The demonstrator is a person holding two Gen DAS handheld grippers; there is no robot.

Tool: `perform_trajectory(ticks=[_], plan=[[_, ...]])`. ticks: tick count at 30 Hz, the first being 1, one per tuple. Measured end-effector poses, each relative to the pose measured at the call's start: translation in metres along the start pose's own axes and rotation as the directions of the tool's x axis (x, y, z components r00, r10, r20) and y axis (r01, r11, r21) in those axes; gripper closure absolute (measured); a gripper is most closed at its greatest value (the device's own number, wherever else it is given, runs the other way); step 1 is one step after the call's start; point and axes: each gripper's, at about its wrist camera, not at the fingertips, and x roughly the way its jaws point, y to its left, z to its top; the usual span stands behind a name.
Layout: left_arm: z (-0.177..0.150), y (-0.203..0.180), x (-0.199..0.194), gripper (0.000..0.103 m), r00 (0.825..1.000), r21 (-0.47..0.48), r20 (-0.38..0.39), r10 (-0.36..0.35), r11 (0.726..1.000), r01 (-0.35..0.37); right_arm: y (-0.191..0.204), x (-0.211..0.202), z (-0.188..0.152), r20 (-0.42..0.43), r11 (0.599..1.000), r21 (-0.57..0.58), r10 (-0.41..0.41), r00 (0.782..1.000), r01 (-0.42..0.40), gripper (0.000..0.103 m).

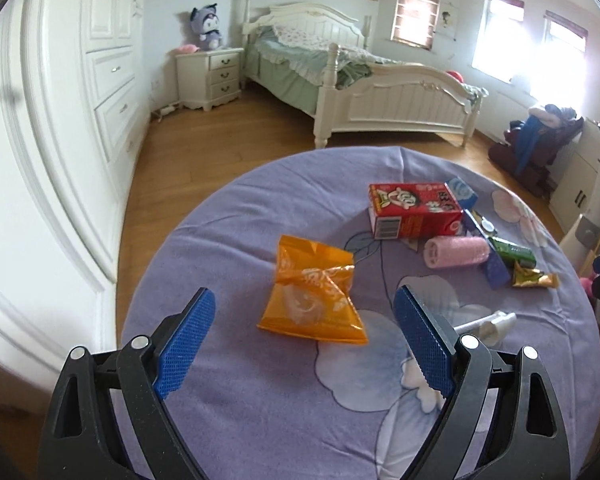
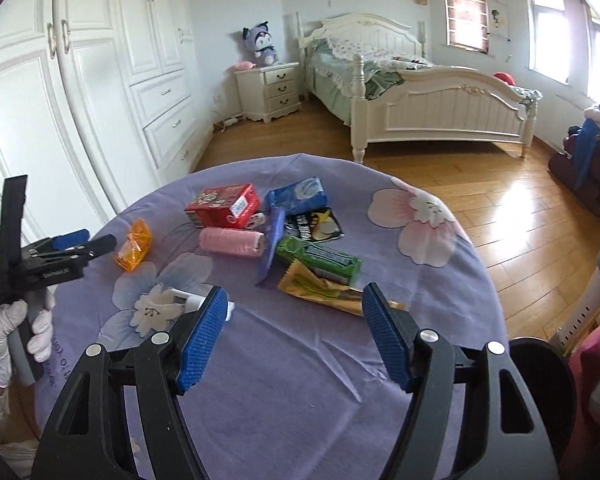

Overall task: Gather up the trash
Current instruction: 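Grasp the pink roller with the right tool while the left grasps the orange bag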

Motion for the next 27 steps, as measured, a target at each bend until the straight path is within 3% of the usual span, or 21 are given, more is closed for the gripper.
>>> perform_trajectory(ticks=[4,8,10,12,16,19,22,27], plan=[[0.002,0.003,0.021,0.014,0.998,0.009,-0.066,-0.018,1.000,0.019,0.032,0.026,0.019,-0.055,0.997,-0.049,0.055,0.997,-0.057,0.033],[0.008,0.000,0.030,0.015,0.996,0.041,-0.084,0.002,0.999,0.001,0.051,0.058,0.032,-0.101,0.996,-0.054,0.060,0.993,-0.066,0.033],[0.009,-0.001,0.036,0.037,0.994,0.044,-0.111,-0.006,0.999,0.011,0.059,0.073,0.036,-0.122,0.997,-0.059,0.050,0.991,-0.057,0.033],[0.009,0.002,0.044,0.049,0.988,0.028,-0.151,-0.037,0.999,0.042,0.063,0.088,0.039,-0.148,0.997,-0.056,0.046,0.988,-0.055,0.033],[0.008,0.011,0.044,0.054,0.985,-0.024,-0.146,-0.087,0.996,0.085,0.068,0.112,0.042,-0.186,0.995,-0.090,0.018,0.982,-0.036,0.033],[0.007,0.010,0.042,0.055,0.987,-0.025,-0.132,-0.095,0.995,0.092,0.071,0.125,0.043,-0.201,0.990,-0.138,-0.045,0.979,0.017,0.026],[0.007,0.011,0.040,0.056,0.987,-0.032,-0.123,-0.098,0.995,0.095,0.074,0.134,0.045,-0.212,0.987,-0.157,-0.059,0.975,0.026,0.025],[0.008,0.010,0.038,0.056,0.987,-0.042,-0.110,-0.117,0.993,0.113,0.078,0.140,0.047,-0.217,0.978,-0.198,-0.110,0.970,0.067,0.033]])
